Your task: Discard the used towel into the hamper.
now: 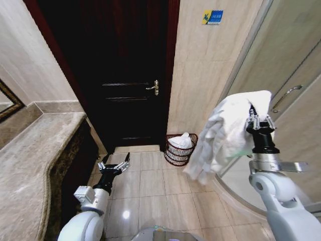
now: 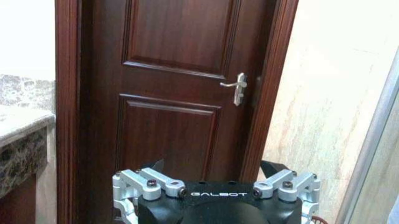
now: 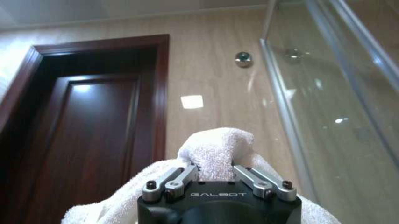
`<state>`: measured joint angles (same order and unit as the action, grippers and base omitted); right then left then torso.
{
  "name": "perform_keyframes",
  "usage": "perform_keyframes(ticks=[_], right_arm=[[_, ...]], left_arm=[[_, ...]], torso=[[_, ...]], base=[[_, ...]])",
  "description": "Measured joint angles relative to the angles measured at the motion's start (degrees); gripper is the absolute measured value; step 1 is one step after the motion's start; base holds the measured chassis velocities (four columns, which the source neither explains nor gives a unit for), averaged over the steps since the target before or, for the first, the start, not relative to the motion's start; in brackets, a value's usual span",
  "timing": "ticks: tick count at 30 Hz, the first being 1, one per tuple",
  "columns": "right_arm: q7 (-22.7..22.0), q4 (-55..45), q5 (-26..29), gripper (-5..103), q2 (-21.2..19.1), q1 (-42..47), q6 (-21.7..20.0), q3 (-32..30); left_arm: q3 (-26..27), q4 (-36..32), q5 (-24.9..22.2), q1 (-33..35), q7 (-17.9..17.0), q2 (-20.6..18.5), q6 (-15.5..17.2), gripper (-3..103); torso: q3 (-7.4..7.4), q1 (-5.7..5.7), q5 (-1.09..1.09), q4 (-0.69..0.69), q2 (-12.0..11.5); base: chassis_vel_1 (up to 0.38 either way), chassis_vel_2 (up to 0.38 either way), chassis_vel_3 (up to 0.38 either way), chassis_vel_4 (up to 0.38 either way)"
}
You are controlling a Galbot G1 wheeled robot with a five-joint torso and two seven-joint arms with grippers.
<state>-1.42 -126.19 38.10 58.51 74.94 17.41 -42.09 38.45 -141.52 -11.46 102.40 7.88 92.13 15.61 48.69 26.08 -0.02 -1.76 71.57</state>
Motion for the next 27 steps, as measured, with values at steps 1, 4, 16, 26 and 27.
perform_keyframes(ticks=[1, 4, 16, 26, 27], right_arm=[[0.04, -0.19, -0.47, 13, 0.31, -0.49, -0.21, 0.67], [0.16, -0.21, -1.12, 13, 0.81, -1.39, -0.34, 1.38], [0.25, -1.82, -1.53, 13, 1.34, -0.42, -0.49, 0.83], [0.05, -4.07, -1.87, 13, 0.98, 0.08, -0.84, 0.61], [-0.05, -4.30, -2.08, 13, 0.99, 0.18, -0.73, 0.63]], left_arm=[[0.00, 0.00, 0.00, 0.00, 0.00, 0.00, 0.00, 100], [0.00, 0.00, 0.00, 0.00, 0.00, 0.00, 0.00, 100], [0.00, 0.00, 0.00, 0.00, 0.00, 0.00, 0.00, 100], [0.00, 0.00, 0.00, -0.01, 0.00, 0.00, 0.00, 100], [0.00, 0.00, 0.00, 0.00, 0.00, 0.00, 0.00, 100]], torso=[[0.00, 0.00, 0.01, 0.00, 0.00], [0.00, 0.00, 0.01, -0.01, 0.00], [0.00, 0.00, 0.02, 0.00, 0.00], [0.01, 0.04, 0.03, -0.01, -0.01], [0.01, 0.04, 0.02, -0.01, -0.01]], base=[[0.000, 0.000, 0.000, 0.000], [0.000, 0.000, 0.000, 0.000], [-0.069, 0.058, 0.074, -0.071], [-0.126, 0.149, 0.141, -0.121], [-0.030, 0.093, 0.032, -0.026]])
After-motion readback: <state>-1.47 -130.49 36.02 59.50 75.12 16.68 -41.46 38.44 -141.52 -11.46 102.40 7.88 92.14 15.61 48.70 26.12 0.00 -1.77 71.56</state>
